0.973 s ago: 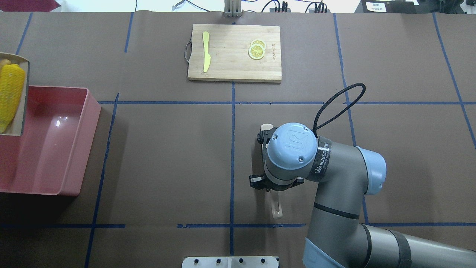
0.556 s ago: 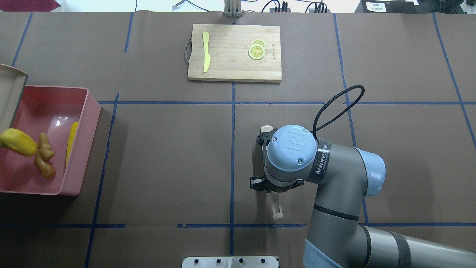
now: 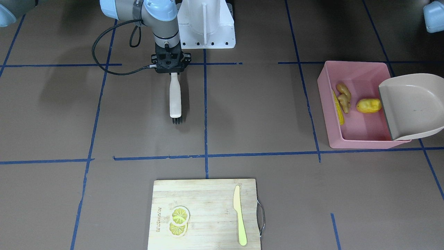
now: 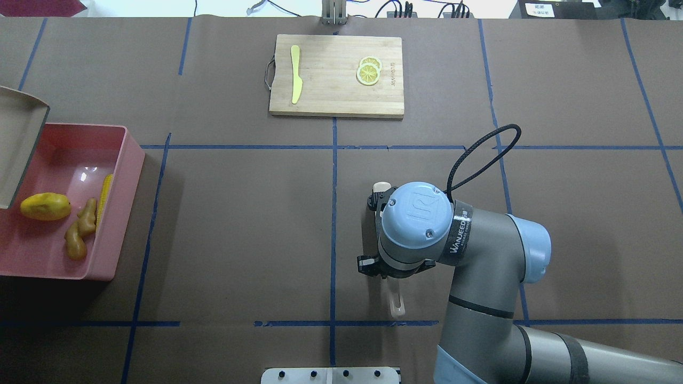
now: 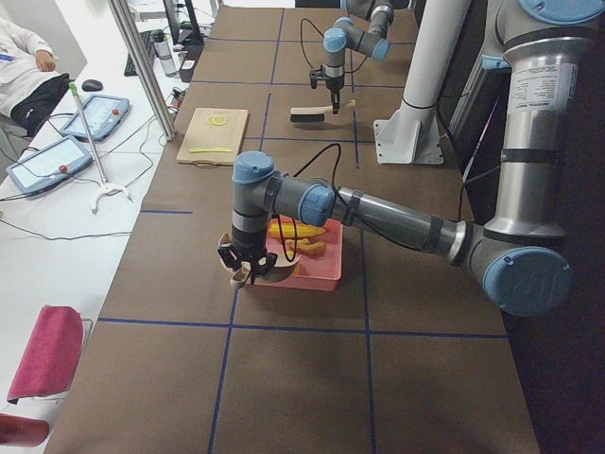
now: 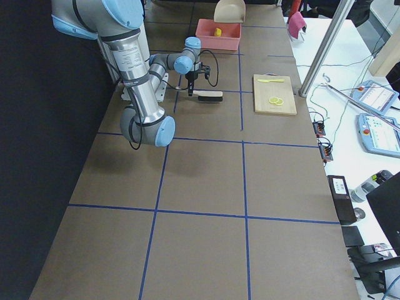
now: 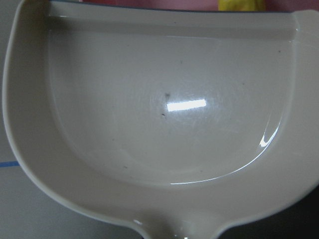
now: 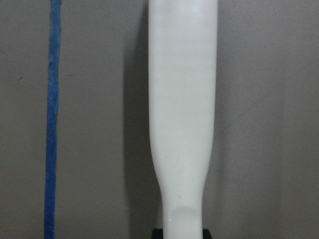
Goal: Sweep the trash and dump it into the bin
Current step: 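Carry the empty dustpan back to the table with the left gripper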
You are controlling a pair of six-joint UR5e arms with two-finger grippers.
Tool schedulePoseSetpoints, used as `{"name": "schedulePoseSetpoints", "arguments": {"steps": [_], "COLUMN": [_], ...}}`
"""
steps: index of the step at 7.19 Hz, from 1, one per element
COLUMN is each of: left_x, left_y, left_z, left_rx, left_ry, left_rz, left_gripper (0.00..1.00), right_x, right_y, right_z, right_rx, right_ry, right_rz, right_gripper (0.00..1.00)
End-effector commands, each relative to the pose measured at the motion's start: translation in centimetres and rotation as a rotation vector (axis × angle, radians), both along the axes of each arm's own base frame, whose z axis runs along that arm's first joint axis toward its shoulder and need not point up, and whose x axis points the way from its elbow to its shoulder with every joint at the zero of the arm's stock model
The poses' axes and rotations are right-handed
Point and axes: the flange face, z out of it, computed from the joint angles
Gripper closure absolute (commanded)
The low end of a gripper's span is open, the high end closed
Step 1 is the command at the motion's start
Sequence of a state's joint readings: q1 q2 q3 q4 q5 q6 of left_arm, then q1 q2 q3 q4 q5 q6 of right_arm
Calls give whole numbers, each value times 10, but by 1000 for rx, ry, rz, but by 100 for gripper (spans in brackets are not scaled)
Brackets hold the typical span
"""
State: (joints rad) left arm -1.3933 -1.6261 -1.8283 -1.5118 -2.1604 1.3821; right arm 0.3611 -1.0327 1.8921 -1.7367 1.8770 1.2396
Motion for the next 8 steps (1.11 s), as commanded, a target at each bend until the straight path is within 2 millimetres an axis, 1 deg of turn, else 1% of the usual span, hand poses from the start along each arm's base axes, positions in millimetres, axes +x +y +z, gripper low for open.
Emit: {"name": "schedulePoseSetpoints", "arguments": {"steps": [1,2,3,4,5,6,7,8], "left_x": [12,15,17,19,31,71,126,177], "left_y": [-9,-16,-18,-12,-3,3,14,26], "left_z": [-44,-65,-85,-106,-125,-142,-151,-161], "left_rx": [-86,-87,-99,-124,-180,-181,-188,-205], "left_ry": [223,250,269,301,380,399,408,402], "left_rz": [-34,-57,-104,-155,-165,-113,-39,1], "left_gripper": [100,100,100,100,100,100,100,100], "right_x": [4,6,7,7,8,8,8,13], "right_y": [-1,-2,-1,-1,-1,-1,-1,-2], "right_z": [1,-3,-4,-6,-6,-7,-8,-11], "right_rx": [2,5,6,5,5,6,6,9], "right_ry": [-1,-8,-12,-15,-17,-18,-19,-28], "right_rz": [3,5,6,8,8,10,10,14], "right_gripper": [100,100,100,100,100,100,100,100]}}
